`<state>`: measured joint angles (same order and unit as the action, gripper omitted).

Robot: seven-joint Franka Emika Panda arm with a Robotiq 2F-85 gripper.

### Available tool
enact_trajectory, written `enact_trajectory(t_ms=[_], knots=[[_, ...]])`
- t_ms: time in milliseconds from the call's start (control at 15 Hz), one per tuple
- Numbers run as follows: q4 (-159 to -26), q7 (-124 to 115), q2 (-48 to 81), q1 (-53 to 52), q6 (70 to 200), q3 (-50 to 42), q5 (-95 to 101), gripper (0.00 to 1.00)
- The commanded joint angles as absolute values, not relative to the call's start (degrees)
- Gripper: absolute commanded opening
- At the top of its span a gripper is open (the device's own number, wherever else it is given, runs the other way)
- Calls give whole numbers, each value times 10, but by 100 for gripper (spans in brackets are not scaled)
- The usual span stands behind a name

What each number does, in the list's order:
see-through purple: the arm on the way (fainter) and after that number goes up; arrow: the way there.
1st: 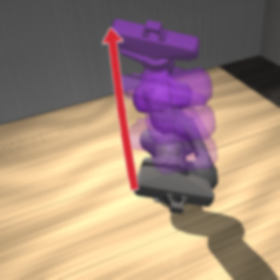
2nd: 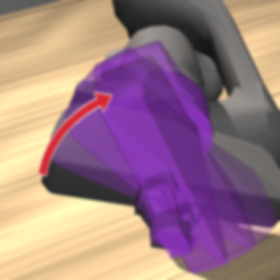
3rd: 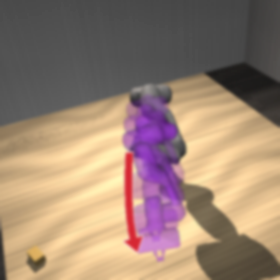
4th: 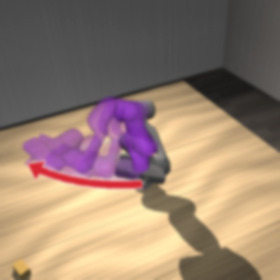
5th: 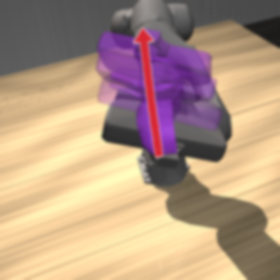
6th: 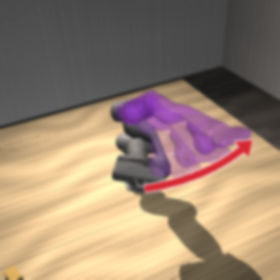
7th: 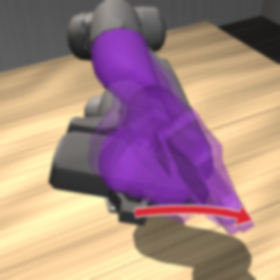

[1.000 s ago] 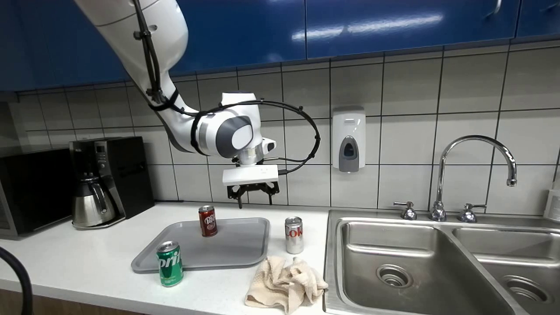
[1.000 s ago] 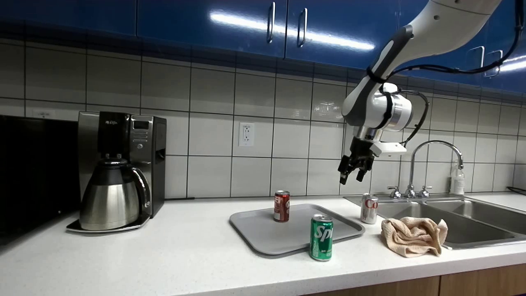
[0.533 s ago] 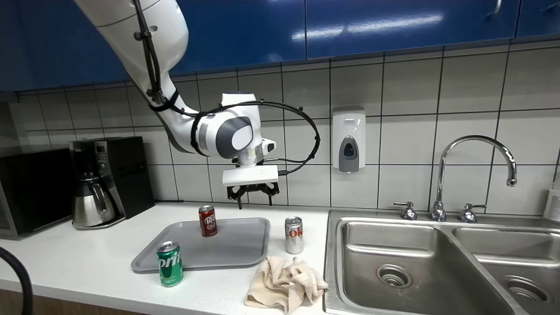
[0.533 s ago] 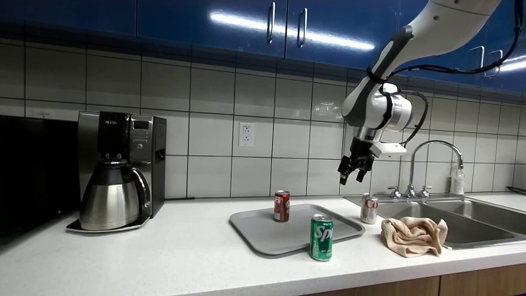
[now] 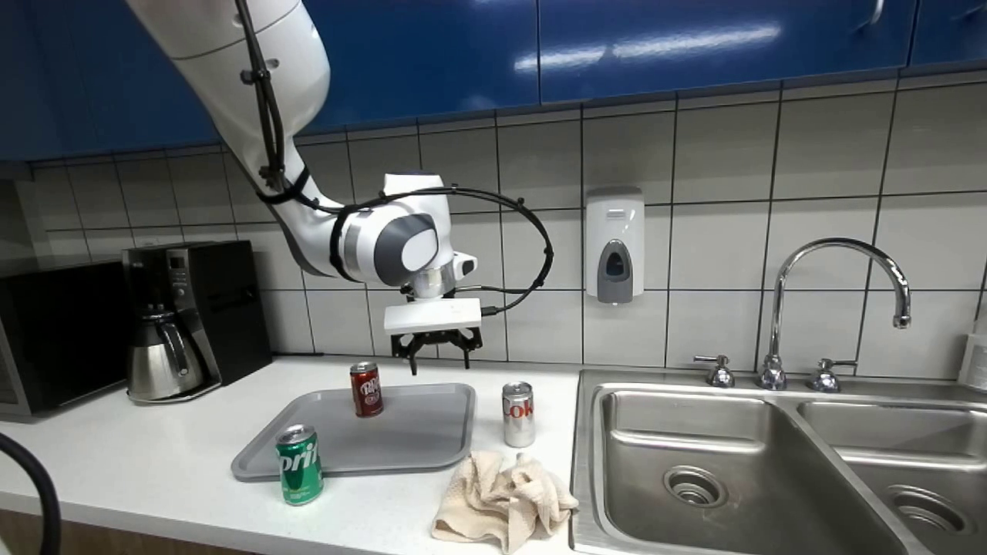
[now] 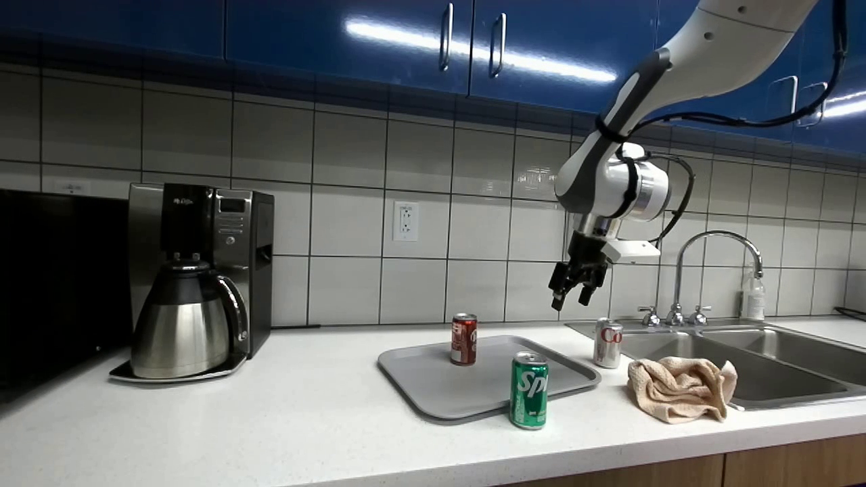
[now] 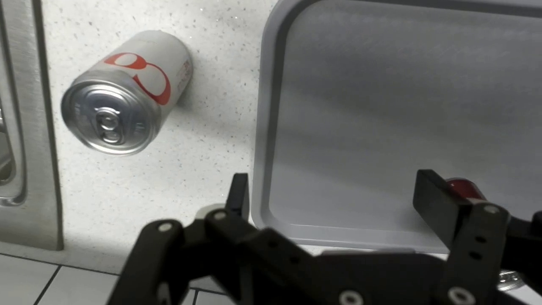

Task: Remove the cans from the tray.

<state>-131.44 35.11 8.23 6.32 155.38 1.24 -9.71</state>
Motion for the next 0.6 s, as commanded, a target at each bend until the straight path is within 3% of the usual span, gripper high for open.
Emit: enact_trajectory(t_ms=[0, 533], knots=[[-1297, 356, 92, 58, 1546, 24, -99, 100], [-1282, 360, 106, 45, 1546, 47, -95, 100]])
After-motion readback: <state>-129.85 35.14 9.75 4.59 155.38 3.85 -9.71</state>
